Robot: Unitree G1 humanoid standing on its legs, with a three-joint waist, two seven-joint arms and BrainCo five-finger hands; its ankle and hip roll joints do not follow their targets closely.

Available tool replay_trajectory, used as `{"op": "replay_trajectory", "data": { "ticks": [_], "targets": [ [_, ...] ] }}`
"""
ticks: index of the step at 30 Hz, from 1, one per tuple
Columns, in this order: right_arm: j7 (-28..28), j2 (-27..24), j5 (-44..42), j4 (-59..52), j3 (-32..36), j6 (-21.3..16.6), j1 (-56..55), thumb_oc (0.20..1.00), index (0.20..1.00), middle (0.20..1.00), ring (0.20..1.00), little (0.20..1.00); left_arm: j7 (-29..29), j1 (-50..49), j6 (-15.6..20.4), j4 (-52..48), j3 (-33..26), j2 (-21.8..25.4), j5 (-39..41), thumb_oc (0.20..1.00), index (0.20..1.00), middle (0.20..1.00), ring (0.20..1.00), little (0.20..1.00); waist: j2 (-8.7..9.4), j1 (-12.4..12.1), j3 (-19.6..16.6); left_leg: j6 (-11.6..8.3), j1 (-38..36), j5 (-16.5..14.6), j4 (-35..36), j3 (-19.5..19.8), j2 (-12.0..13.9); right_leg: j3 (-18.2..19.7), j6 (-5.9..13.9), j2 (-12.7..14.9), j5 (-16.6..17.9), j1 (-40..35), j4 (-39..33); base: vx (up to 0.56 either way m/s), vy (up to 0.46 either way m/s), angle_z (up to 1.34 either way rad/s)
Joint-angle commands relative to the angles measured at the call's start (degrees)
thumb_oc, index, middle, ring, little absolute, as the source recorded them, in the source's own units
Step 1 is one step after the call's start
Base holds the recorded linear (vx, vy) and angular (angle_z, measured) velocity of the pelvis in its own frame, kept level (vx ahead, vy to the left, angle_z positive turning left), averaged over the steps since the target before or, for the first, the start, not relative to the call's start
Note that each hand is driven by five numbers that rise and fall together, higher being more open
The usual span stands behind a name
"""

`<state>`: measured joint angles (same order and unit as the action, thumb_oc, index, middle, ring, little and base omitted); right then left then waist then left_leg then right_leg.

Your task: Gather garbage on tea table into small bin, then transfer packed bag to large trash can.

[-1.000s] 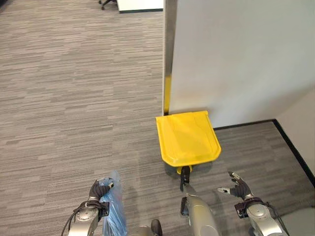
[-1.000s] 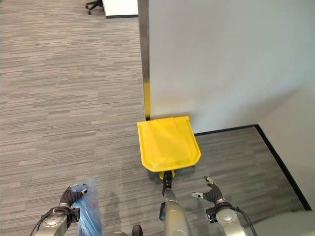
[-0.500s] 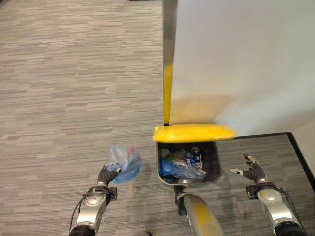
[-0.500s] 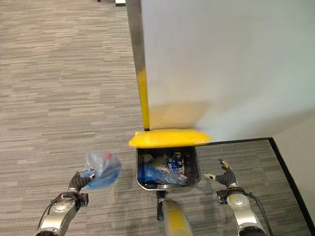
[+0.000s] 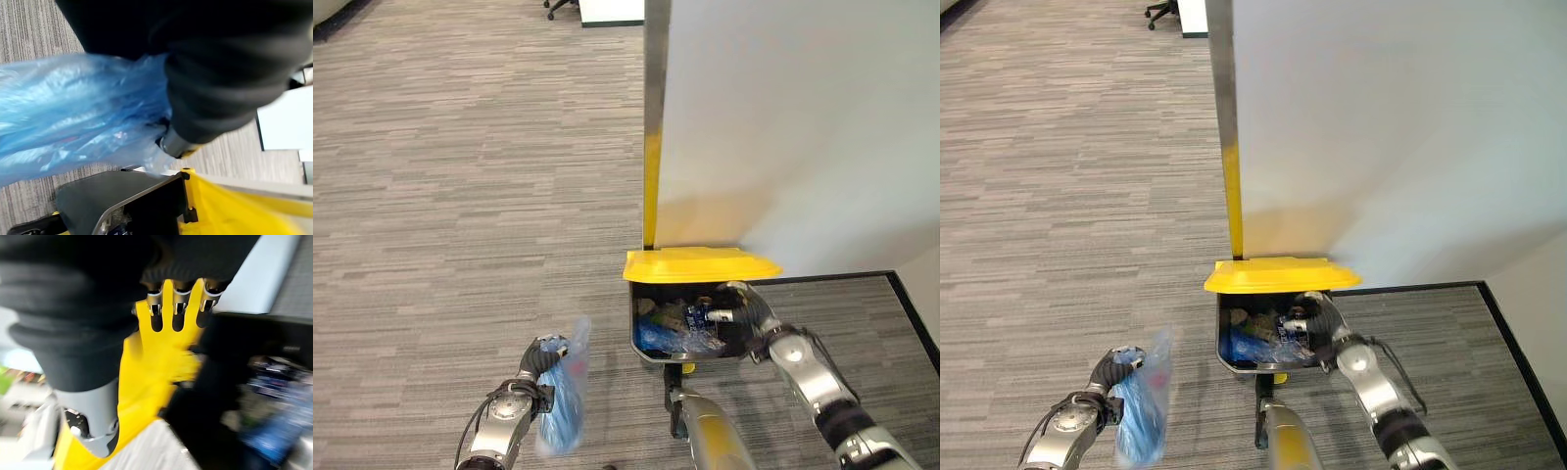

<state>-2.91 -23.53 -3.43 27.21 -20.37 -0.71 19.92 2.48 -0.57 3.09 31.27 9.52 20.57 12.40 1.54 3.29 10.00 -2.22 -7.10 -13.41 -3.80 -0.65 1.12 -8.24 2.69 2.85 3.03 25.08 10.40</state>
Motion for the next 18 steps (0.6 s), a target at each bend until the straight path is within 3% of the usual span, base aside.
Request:
{"op": "replay_trajectory", "data": {
  "ticks": [1, 5, 9, 11, 15, 18],
  "targets": [
    [-1.6, 0.2, -1.9, 0.7, -1.6, -2.3, 5.4, 1.0, 1.0, 1.0, 1.0, 1.0, 0.8, 4.6, 4.9, -5.7, 0.6, 4.7, 2.6, 0.2, 0.2, 0.2, 0.2, 0.2, 1.88, -1.8, 2.7, 2.72, -0.8, -6.2, -3.7, 0.5, -4.3, 2.5, 6.27, 4.8, 5.8, -2.2, -5.5, -0.05, -0.054, 0.12],
    [-4.4, -0.9, -4.5, 5.7, -2.2, -2.0, 15.5, 1.0, 1.0, 1.0, 1.0, 1.0, -0.5, 8.1, 5.9, -9.2, 5.3, 4.1, 6.3, 0.2, 0.2, 0.2, 0.2, 0.2, 2.4, -2.4, 4.6, 2.63, 1.6, -6.4, -5.7, 0.4, -4.6, 2.8, 6.2, 4.9, 6.3, -0.8, -5.4, -0.07, -0.036, 0.14],
    [-6.7, -4.1, -7.7, 14.9, -4.6, -2.7, 31.7, 1.0, 1.0, 1.0, 1.0, 1.0, -4.4, 17.3, 7.6, -18.3, 18.6, 4.0, 5.5, 0.2, 0.2, 0.2, 0.2, 0.2, 2.81, -2.3, 6.9, 2.94, 3.1, -6.9, -6.9, -0.5, -5.2, 3.7, 6.93, 4.8, 7.0, 0.5, -5.0, -0.1, -0.008, -0.11],
    [-7.3, -4.6, -8.4, 18.4, -5.9, -2.4, 36.6, 1.0, 1.0, 1.0, 1.0, 1.0, -2.9, 22.7, 7.9, -19.1, 21.0, 3.0, 5.0, 0.2, 0.2, 0.2, 0.2, 0.2, 2.86, -1.5, 6.9, 3.06, 3.0, -7.0, -6.5, -0.8, -5.6, 4.1, 7.2, 4.7, 7.5, 0.9, -5.1, -0.05, 0.028, -0.27],
    [-8.3, -3.9, -8.9, 20.3, -8.3, -2.3, 41.7, 1.0, 1.0, 1.0, 1.0, 1.0, 0.5, 36.1, 8.3, -14.9, 24.4, 0.3, 3.5, 0.2, 0.2, 0.2, 0.2, 0.2, 2.99, 0.4, 7.3, 3.07, 2.8, -7.1, -6.4, -1.3, -5.9, 4.8, 7.42, 4.7, 7.9, 1.4, -5.0, -0.03, 0.004, -0.06],
    [-8.4, -4.3, -8.7, 20.5, -11.5, -1.7, 45.9, 1.0, 1.0, 1.0, 1.0, 1.0, 4.4, 44.6, 6.2, -0.4, 27.3, -0.8, -4.2, 0.2, 0.2, 0.2, 0.2, 0.2, 3.46, 2.2, 9.1, 2.71, 4.0, -6.8, -6.8, -2.1, -5.9, 5.1, 7.57, 4.6, 8.0, 2.6, -4.5, -0.07, -0.019, -0.08]
  ]
}}
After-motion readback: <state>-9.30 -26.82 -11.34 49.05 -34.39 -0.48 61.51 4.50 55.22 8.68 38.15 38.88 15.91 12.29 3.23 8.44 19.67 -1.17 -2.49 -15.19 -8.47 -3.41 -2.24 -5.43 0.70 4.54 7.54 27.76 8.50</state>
